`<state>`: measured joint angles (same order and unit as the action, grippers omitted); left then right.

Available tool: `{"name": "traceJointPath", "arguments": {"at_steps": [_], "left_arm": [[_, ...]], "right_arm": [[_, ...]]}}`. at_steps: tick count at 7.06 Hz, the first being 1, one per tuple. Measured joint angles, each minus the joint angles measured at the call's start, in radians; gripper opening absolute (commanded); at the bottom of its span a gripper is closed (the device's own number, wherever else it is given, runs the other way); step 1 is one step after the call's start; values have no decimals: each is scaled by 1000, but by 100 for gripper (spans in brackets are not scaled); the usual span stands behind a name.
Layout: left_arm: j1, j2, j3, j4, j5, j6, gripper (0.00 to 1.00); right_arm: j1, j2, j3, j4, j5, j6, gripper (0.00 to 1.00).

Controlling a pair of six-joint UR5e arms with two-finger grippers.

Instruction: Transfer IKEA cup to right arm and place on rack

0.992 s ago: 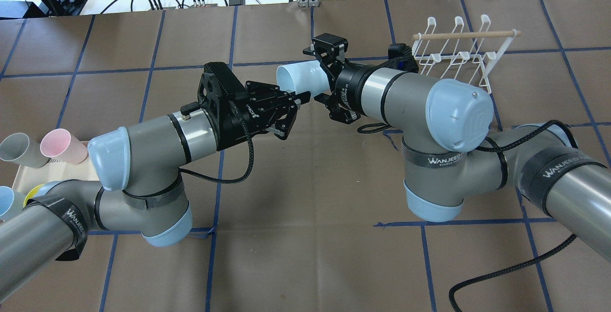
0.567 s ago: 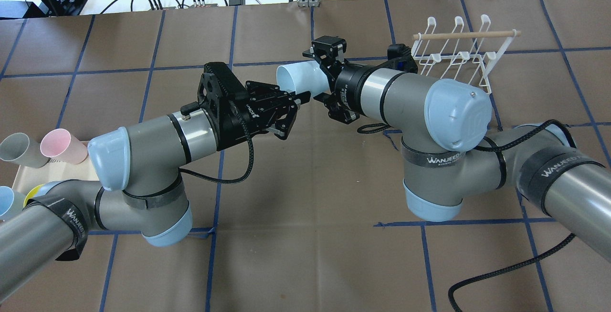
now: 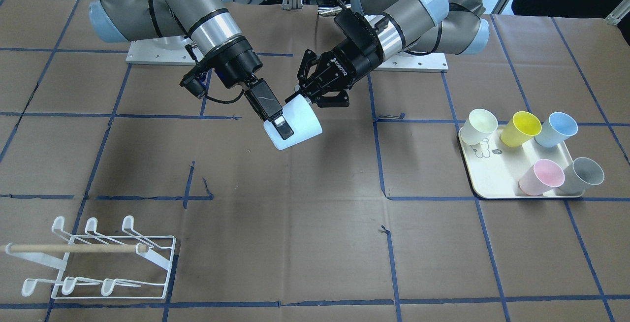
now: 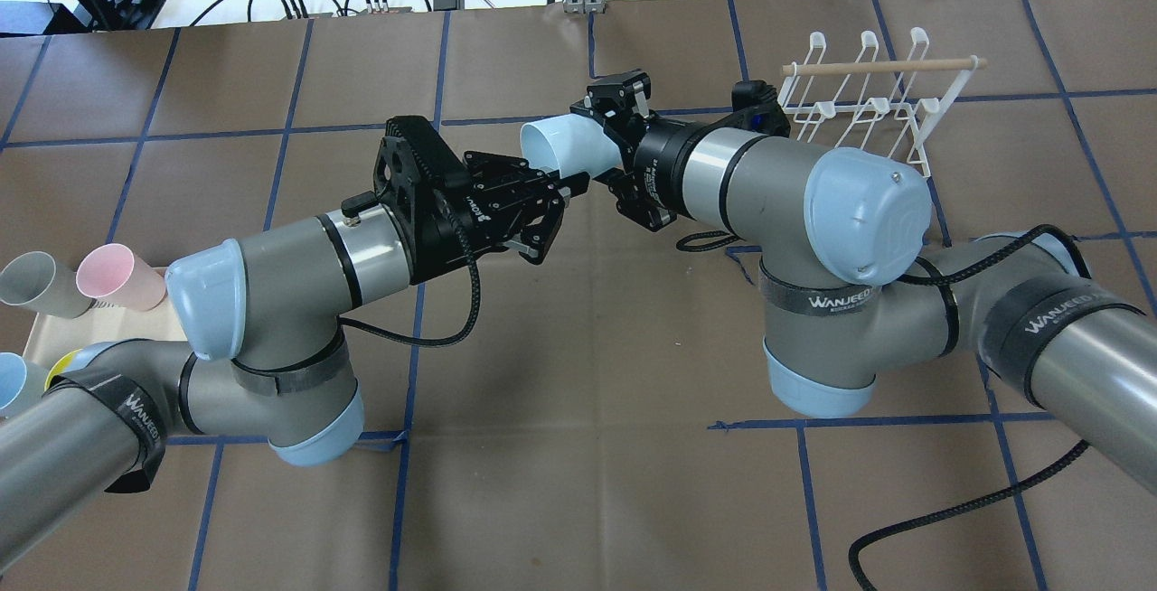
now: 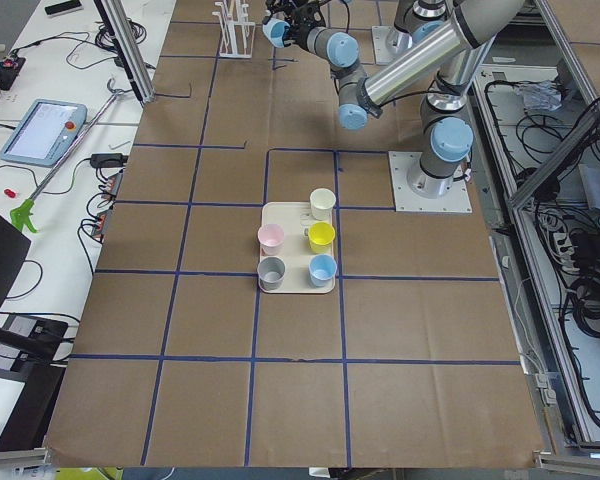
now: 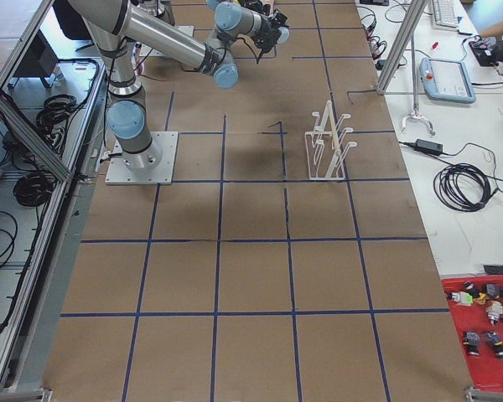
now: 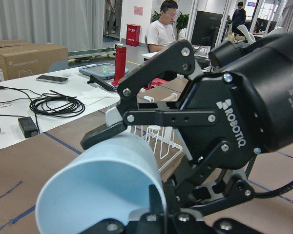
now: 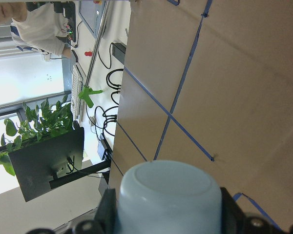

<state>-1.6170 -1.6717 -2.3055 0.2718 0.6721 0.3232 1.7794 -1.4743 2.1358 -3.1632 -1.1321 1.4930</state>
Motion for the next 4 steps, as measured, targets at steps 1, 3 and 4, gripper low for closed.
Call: {"name": "traceJointPath", "arguments": {"at_steps": [1, 3, 4], "left_arm": [[0, 1, 2, 0, 1, -5, 71], [5, 5, 12, -2, 1, -54, 99], [8, 7, 19, -2, 0, -90, 99]], "right_arm": [[0, 0, 0, 0, 0, -1, 38], [0, 0, -2, 0, -4, -1, 35], [0, 1, -4, 0, -8, -2, 30]]}}
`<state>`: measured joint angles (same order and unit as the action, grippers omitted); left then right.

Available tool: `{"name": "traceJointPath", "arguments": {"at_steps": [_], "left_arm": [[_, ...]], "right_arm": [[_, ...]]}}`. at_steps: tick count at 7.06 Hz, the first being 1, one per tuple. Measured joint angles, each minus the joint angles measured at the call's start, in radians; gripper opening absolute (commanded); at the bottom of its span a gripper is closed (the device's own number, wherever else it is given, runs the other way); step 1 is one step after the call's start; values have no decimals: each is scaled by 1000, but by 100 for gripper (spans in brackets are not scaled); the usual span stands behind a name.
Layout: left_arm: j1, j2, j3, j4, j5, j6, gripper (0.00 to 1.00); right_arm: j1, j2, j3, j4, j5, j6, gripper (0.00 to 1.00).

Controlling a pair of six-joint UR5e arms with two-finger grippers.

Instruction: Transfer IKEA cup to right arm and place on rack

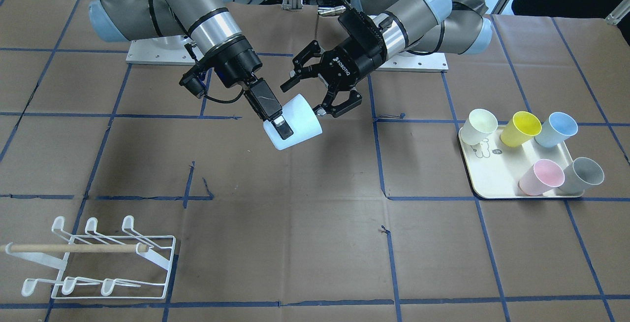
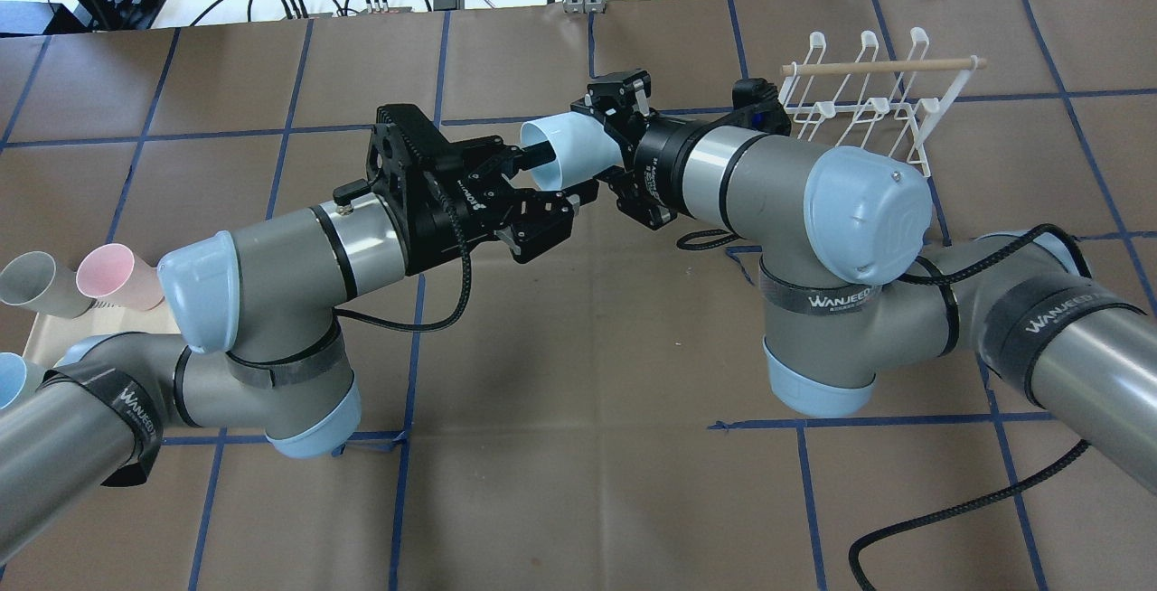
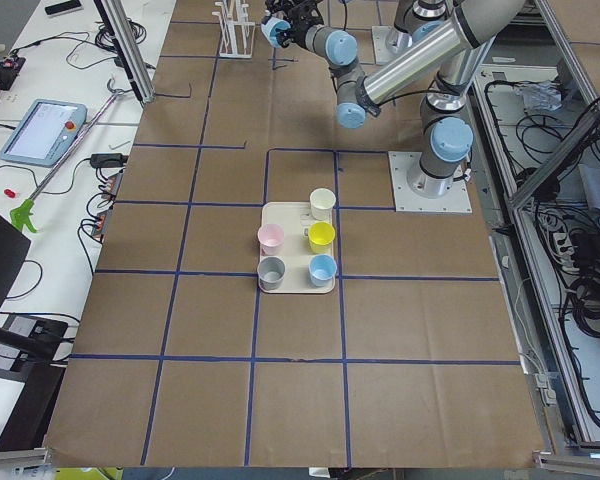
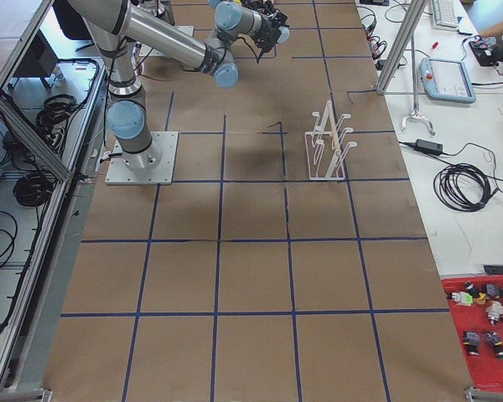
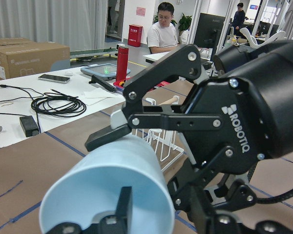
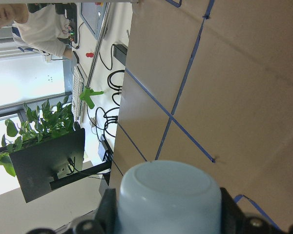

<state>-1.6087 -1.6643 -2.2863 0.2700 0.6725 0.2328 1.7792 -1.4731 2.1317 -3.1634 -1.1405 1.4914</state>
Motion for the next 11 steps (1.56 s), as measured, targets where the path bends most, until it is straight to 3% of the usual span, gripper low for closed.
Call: {"name": "traceJointPath", "arguments": {"at_steps": [3, 6, 8, 11], "left_arm": [[76, 27, -15, 3, -2, -46, 99], [229, 89, -26, -78, -17, -46, 99], [235, 81, 88, -267, 174, -49, 99], [179, 72, 383, -822, 481, -87, 99]], "right_arm": [[-34, 38, -53, -22, -24, -41, 25], [-123, 102, -149, -62, -101, -268, 25], [-148, 154, -230, -66, -231, -475, 25], [-199, 227, -337, -72, -399, -870, 24]]}}
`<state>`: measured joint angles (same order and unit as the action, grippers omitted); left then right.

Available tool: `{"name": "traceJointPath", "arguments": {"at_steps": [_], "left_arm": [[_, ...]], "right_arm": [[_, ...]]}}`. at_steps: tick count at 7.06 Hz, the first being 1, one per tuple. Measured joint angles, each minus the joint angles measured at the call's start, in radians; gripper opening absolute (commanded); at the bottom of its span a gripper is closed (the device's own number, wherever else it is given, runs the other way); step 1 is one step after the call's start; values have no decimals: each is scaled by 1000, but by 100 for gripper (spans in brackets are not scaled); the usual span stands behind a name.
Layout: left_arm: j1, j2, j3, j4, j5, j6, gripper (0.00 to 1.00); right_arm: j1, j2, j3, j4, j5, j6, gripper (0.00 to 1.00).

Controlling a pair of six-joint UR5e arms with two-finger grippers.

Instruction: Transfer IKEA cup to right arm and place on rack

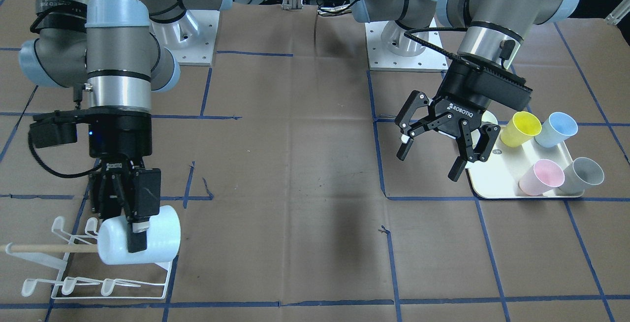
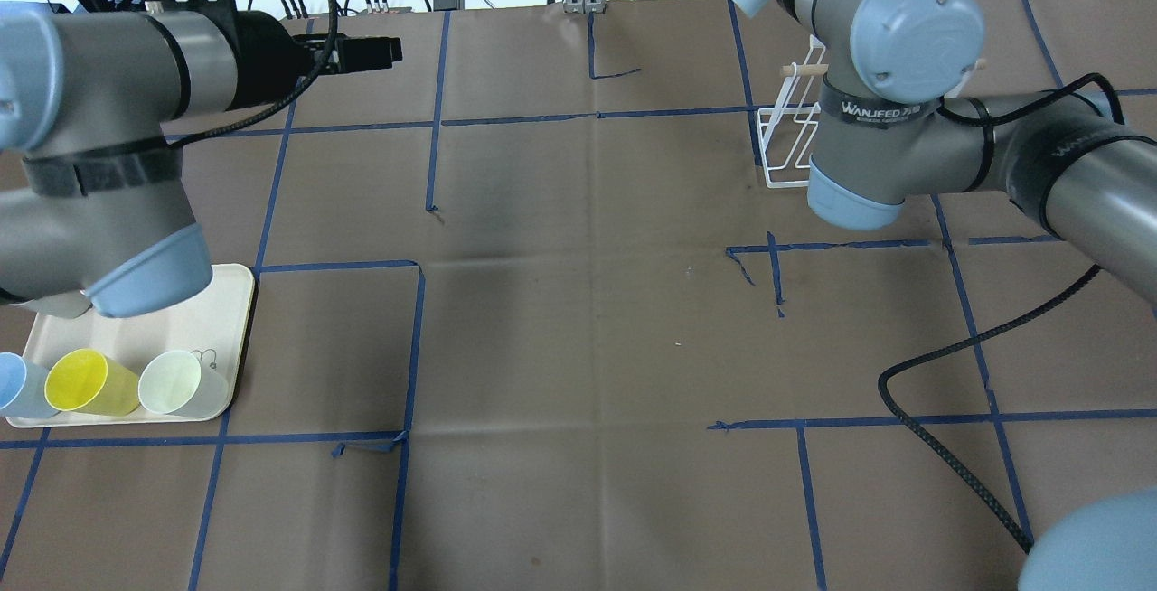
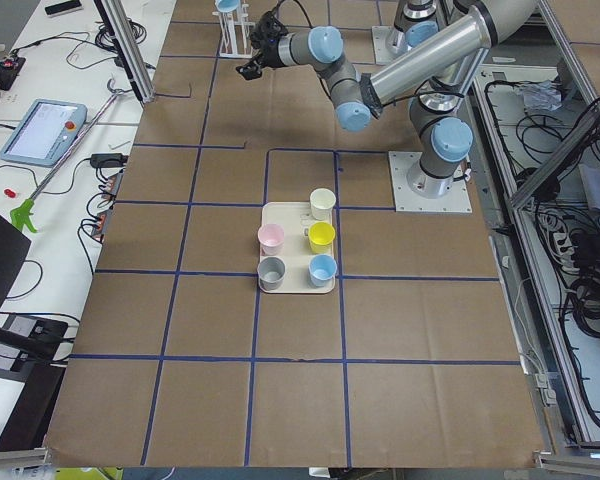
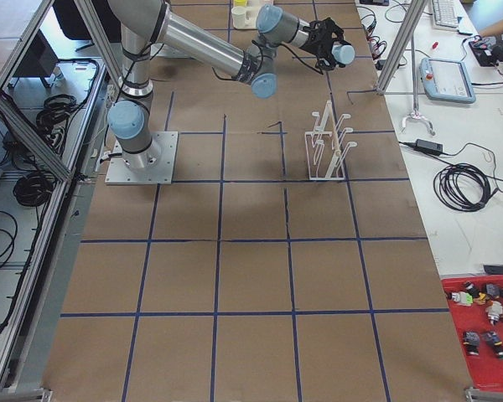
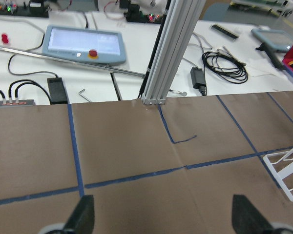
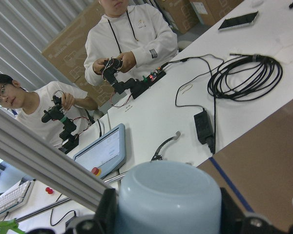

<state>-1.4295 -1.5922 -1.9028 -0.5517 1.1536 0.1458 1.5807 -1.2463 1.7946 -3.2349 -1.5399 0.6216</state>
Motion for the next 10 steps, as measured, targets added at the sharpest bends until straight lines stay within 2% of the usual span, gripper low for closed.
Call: {"name": "traceJointPath", "arguments": {"at_steps": [1, 3, 5, 7, 10], "left_arm": [[-31, -1, 86, -198, 118, -19, 99], [-81, 30, 185, -590, 314, -51, 99], [-91, 90, 222, -907, 384, -85, 100], [-92, 137, 212, -1011, 393, -95, 100], [-76, 156, 203, -1032, 400, -82, 100]], "right_arm": [[-31, 27, -32, -24, -13, -126, 24], [-67, 122, -78, -167, -19, -369, 24], [-82, 186, -77, -247, -20, -489, 24], [-96, 234, -51, -312, -21, -578, 24], [-99, 258, -11, -349, -22, -604, 25]]}}
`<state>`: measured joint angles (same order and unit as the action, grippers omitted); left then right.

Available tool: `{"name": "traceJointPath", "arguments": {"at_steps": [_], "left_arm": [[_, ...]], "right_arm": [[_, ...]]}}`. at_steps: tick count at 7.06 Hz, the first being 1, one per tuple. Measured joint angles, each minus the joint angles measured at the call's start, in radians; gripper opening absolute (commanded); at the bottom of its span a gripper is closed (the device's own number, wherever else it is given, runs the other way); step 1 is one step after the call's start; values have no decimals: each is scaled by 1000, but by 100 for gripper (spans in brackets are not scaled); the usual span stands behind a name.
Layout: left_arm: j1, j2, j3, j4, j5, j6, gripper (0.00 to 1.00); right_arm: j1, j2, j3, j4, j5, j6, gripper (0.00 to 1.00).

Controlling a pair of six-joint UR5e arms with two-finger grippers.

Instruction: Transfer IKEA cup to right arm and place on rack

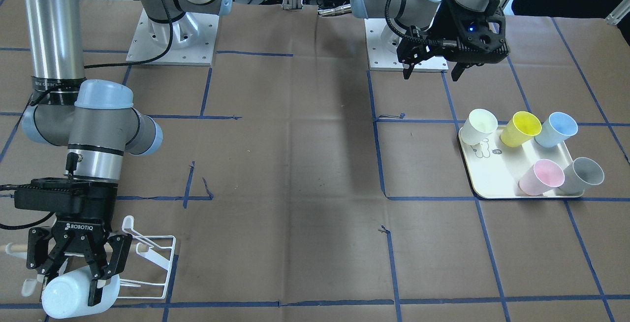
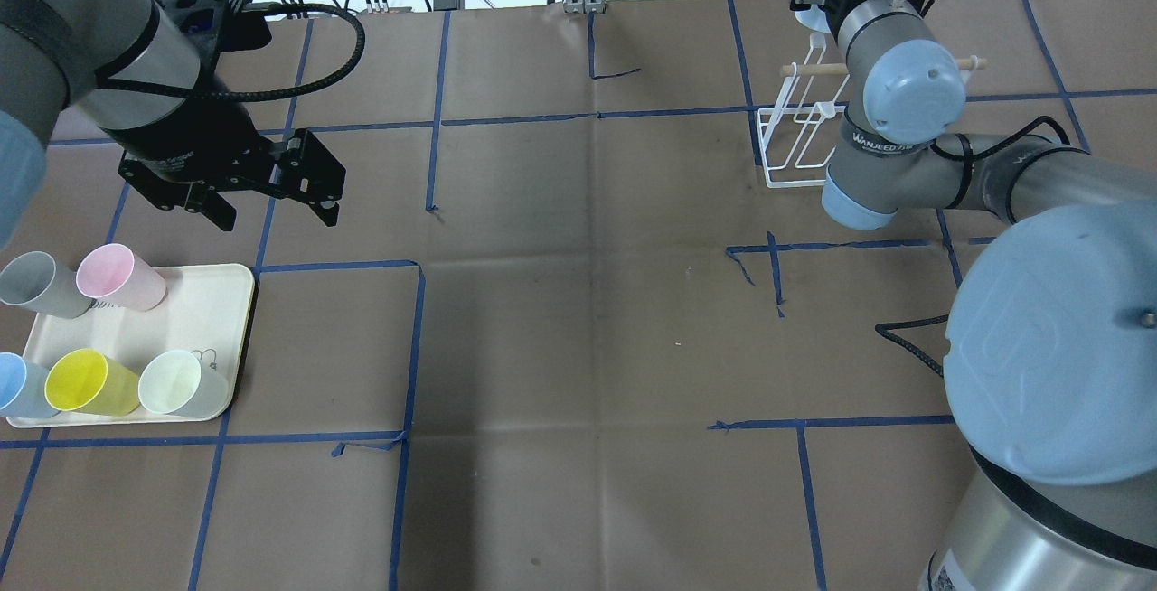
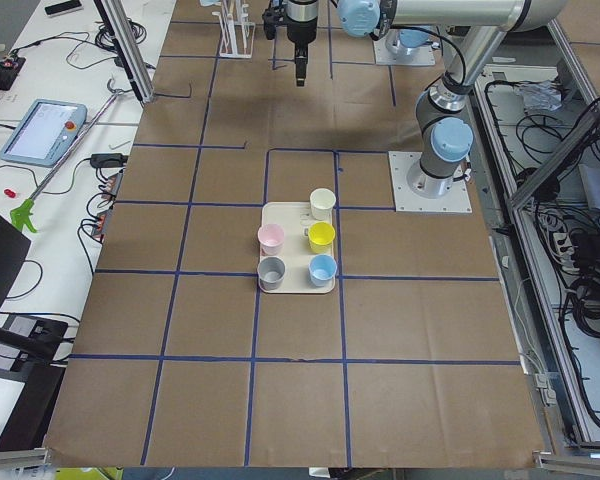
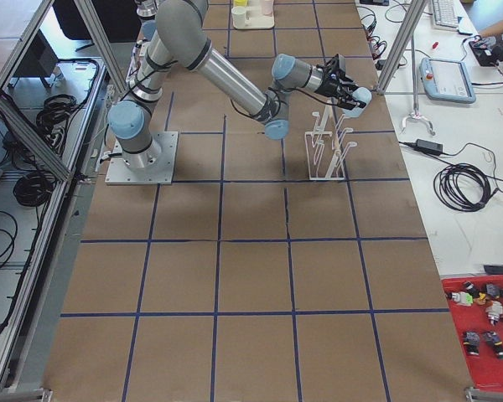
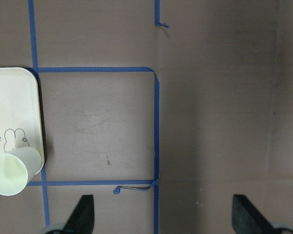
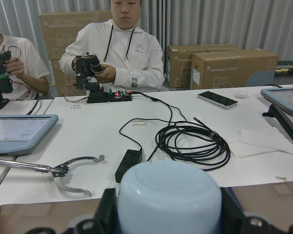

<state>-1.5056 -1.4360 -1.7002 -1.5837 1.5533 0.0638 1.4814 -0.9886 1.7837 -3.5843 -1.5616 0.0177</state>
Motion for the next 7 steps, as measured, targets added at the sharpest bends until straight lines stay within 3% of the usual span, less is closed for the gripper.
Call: {"name": "traceJointPath", "arguments": {"at_steps": [2, 3, 4, 7], "left_arm": [[96, 36, -49, -9, 13, 71, 100], [171, 70, -97, -11, 24, 141, 100], [257, 110, -153, -11, 47, 227, 99], [506, 142, -252, 9, 110, 474, 99]], "right_arm": [[0, 9, 24, -7, -1, 0, 28], [0, 11, 42, -8, -1, 1, 95], [0, 10, 55, -7, 0, 5, 100], [1, -3, 58, 0, 6, 14, 100]]}}
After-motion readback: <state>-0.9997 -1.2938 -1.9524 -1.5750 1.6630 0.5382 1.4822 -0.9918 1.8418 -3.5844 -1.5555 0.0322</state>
